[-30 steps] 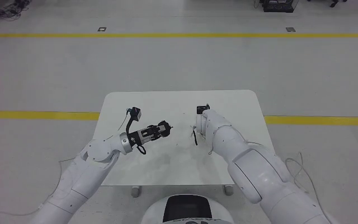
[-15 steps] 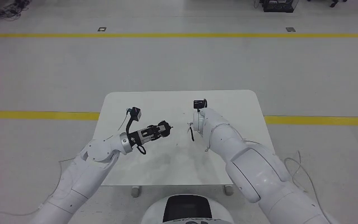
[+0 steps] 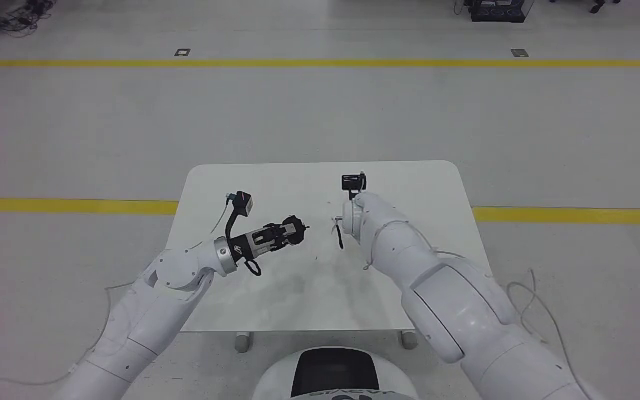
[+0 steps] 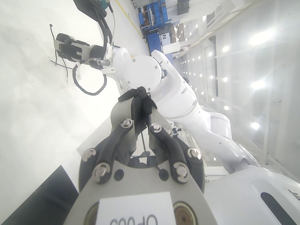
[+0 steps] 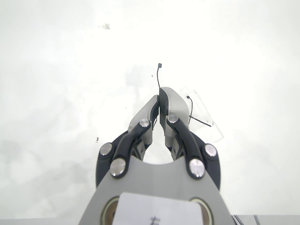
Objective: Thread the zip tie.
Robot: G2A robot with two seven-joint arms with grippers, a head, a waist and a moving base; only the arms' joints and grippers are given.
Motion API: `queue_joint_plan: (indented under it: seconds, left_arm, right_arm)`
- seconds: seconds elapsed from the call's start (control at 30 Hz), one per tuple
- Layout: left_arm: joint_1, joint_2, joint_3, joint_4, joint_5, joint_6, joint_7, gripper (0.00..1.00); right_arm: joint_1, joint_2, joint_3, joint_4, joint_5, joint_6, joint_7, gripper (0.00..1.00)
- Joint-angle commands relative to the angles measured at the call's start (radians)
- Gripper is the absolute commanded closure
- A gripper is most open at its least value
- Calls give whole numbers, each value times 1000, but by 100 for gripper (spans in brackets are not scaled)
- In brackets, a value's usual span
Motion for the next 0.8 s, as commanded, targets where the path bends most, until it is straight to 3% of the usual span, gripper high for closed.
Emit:
queue_joint_plan:
  seconds: [0.0,0.47,0.67,0.77]
  left_arm:
    - [0,0,0,0,0,0,0,100]
    - [0,0,0,0,0,0,0,100]
    - [0,0,0,0,0,0,0,100]
    - [0,0,0,0,0,0,0,100]
  right_arm:
    - [1,4,2,0,8,-17,-10,100]
    - [1,47,10,0,49,-189,-118,100]
    - [-12,71,10,0,60,-307,-200,100]
    - [-20,89,10,0,64,-391,-240,100]
